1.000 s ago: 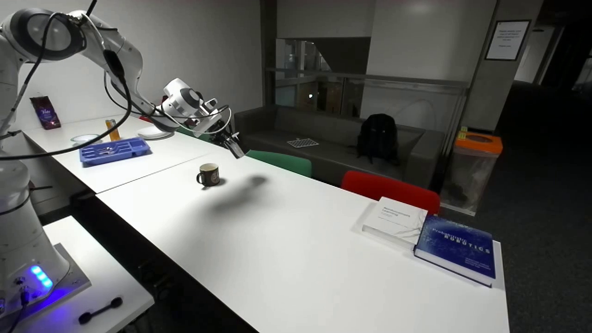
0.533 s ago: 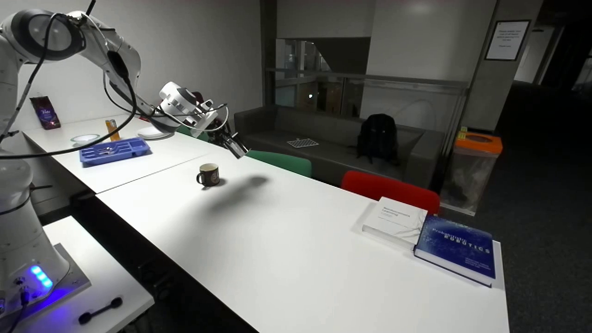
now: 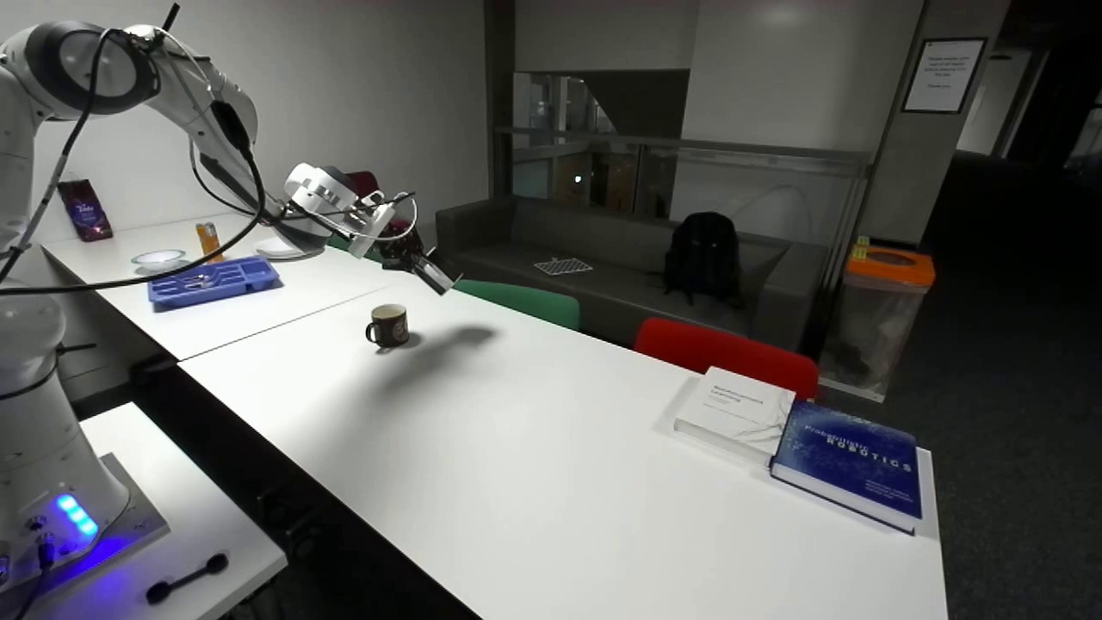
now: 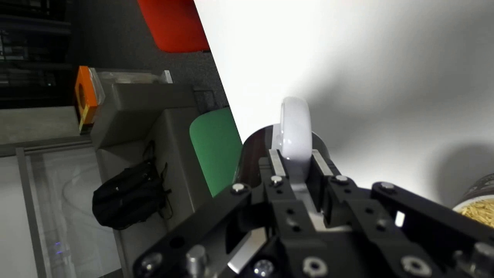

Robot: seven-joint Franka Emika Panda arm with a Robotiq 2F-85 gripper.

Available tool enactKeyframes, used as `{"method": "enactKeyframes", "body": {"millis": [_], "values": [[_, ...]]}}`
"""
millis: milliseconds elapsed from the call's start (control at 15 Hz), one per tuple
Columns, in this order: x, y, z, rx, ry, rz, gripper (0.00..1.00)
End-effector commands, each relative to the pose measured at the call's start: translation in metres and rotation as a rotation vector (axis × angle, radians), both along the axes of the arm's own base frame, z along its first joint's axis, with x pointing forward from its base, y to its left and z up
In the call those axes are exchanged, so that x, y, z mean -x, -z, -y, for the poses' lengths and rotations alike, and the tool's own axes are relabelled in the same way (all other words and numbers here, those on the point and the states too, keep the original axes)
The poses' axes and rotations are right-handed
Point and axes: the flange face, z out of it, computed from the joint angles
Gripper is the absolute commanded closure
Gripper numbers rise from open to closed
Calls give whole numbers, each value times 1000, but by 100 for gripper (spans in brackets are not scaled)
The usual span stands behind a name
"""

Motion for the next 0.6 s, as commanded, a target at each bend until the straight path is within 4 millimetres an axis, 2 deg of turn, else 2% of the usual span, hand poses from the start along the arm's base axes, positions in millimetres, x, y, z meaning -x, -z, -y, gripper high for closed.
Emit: {"method": "enactKeyframes", "body": {"millis": [0, 533], "values": [[6, -14, -11, 68, -11, 54, 95], [22, -1, -41, 171, -95, 61, 95]]}}
